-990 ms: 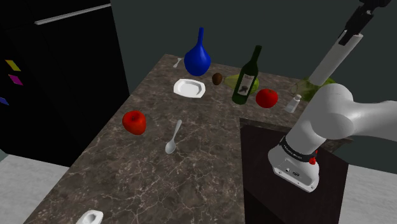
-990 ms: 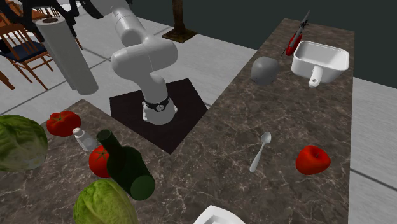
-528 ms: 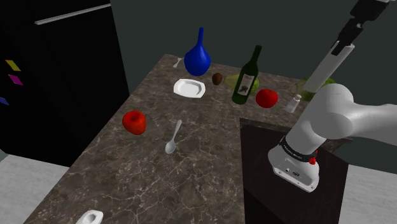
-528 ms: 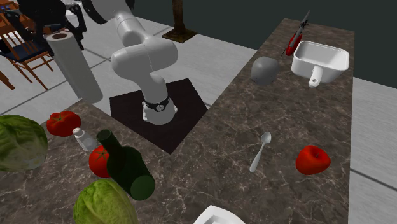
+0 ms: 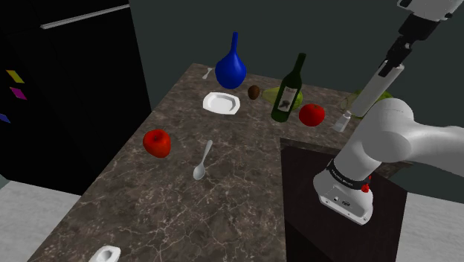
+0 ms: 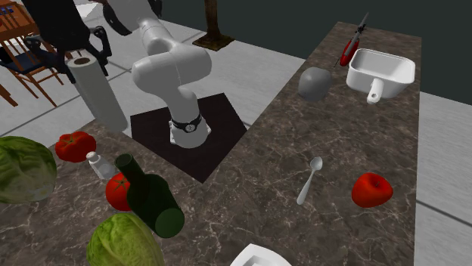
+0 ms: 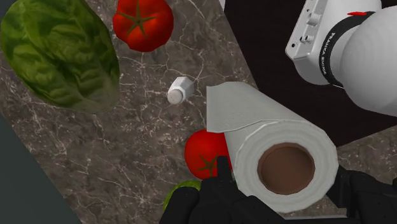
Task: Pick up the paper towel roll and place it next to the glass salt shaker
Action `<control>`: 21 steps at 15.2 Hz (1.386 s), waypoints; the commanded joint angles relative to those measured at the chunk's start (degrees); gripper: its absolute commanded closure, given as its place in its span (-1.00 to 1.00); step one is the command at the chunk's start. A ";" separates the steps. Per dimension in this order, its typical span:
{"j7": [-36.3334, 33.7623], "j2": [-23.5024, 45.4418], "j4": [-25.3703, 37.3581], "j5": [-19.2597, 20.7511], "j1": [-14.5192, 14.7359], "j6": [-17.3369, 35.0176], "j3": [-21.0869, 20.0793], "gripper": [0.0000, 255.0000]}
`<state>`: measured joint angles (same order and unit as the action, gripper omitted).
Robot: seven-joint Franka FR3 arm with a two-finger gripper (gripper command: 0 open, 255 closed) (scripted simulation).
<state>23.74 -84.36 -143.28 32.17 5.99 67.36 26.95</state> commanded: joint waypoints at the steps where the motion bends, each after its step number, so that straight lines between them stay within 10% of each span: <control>1: -0.07 -1.31 -1.81 0.56 -0.47 0.48 0.54 1.00; 21: 0.39 -12.72 -18.26 9.93 -6.33 5.37 10.46 1.00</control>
<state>24.10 -96.41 -160.67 41.72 0.12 72.63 37.00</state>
